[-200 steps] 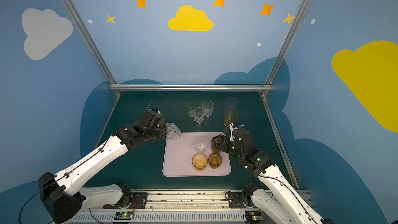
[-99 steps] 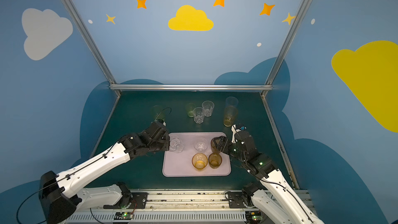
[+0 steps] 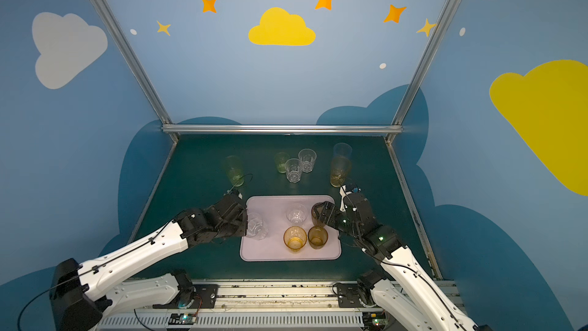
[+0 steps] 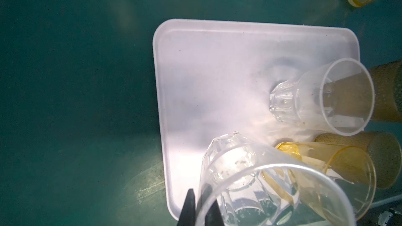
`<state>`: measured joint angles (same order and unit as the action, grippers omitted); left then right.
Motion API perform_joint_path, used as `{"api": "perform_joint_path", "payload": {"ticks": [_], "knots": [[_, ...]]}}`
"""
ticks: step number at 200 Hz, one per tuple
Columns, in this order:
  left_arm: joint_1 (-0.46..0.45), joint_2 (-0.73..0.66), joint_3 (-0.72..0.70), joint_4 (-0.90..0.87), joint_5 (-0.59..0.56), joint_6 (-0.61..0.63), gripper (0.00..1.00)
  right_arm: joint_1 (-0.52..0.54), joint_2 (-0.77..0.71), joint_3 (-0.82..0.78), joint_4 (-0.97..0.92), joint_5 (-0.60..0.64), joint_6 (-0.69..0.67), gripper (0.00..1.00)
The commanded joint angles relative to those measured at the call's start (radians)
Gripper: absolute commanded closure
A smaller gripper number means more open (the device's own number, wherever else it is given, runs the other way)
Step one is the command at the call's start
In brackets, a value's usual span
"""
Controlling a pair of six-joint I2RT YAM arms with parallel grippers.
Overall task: Place the glasses into the tray
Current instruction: Place the glass on the tray.
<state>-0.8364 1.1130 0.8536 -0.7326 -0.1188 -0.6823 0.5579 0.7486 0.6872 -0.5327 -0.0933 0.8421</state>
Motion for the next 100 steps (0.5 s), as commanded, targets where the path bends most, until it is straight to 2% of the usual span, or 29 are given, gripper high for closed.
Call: {"api": "perform_joint_path", "payload": {"ticks": [1, 100], "knots": [[-0.009, -0.015, -0.005, 0.004, -0.018, -0.027, 0.96, -0.002, 0.016, -0.002, 0.030, -0.017, 0.008, 0.16], [-0.050, 0.041, -0.029, 0.053, 0.007, -0.062, 0.96, -0.002, 0.041, 0.000, 0.036, -0.023, 0.012, 0.16]]}}
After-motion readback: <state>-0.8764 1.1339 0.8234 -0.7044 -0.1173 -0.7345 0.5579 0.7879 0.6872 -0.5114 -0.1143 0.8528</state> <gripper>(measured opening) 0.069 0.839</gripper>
